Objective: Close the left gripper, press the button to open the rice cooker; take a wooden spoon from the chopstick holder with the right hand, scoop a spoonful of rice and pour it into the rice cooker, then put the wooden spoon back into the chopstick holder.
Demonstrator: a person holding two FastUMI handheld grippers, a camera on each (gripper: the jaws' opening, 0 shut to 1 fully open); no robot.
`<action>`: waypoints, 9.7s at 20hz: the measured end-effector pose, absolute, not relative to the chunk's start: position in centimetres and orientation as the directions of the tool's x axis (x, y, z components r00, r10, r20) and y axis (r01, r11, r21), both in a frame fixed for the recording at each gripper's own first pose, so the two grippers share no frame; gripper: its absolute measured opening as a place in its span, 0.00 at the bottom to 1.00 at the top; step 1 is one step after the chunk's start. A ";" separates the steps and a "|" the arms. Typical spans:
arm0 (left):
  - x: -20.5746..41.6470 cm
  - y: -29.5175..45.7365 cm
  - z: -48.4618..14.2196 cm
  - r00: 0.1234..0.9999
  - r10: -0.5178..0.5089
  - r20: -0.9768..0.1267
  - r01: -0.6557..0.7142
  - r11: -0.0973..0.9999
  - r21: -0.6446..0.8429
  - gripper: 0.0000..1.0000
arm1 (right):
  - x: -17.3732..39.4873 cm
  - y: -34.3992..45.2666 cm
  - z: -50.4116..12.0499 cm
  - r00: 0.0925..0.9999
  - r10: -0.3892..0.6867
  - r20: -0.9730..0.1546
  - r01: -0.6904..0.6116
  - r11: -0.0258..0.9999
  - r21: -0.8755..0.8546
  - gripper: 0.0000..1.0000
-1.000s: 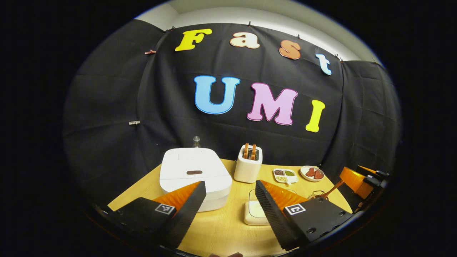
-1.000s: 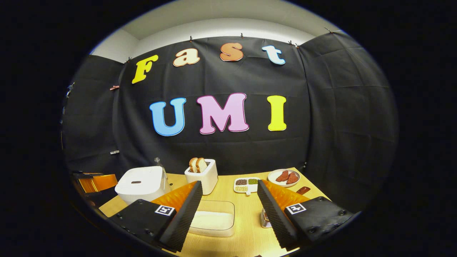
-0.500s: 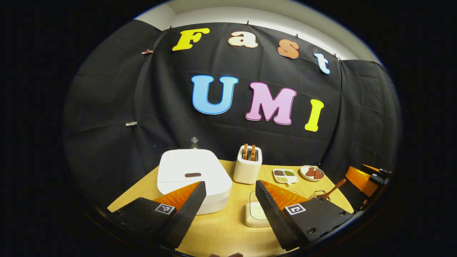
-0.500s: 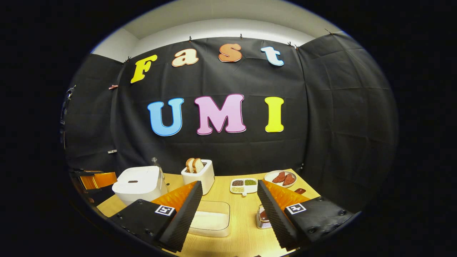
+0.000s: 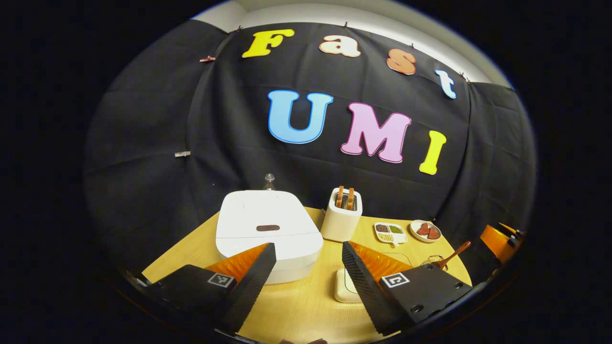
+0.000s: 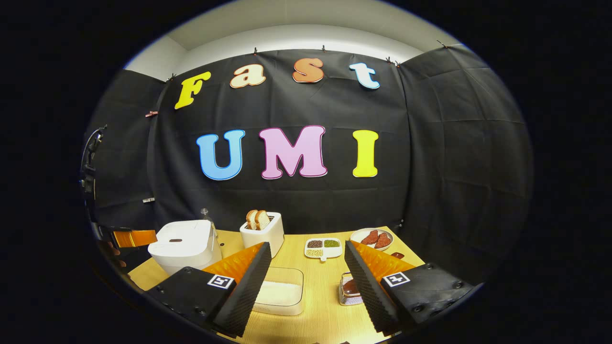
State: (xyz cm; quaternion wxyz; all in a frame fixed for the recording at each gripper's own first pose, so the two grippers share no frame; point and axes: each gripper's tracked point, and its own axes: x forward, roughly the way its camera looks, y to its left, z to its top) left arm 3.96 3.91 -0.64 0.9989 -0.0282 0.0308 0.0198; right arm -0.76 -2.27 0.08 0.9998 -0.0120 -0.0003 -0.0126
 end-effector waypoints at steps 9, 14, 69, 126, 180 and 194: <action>7.6 8.8 2.3 0.996 0.022 -0.084 -0.025 0.999 -0.045 0.79 | -1.7 -3.4 0.3 0.999 -0.049 0.004 0.049 0.999 -0.018 0.97; 10.5 10.4 3.9 0.994 -0.001 -0.106 -0.008 0.997 -0.083 0.43 | -2.7 -4.3 0.1 0.997 -0.074 -0.006 0.074 0.997 -0.023 0.97; 6.8 4.5 3.5 1.000 -0.024 -0.014 0.025 0.999 0.042 0.08 | -0.7 -11.0 -5.6 0.971 -0.153 -0.182 0.176 0.977 0.121 0.98; -0.8 0.5 -9.4 0.967 0.138 -0.214 -0.144 0.990 -0.010 0.96 | 14.9 -7.5 -4.8 0.963 0.101 -0.250 -0.027 0.959 0.282 0.19; -0.5 13.6 -14.6 0.970 0.037 -0.240 -0.069 0.990 -0.126 0.97 | 13.7 3.9 -18.0 0.843 0.095 -0.529 0.342 0.664 0.665 0.19; -1.0 12.9 -13.9 0.975 0.001 -0.223 -0.027 0.994 -0.109 0.96 | 14.4 2.3 -9.1 0.901 0.085 -0.426 0.318 0.538 0.781 0.19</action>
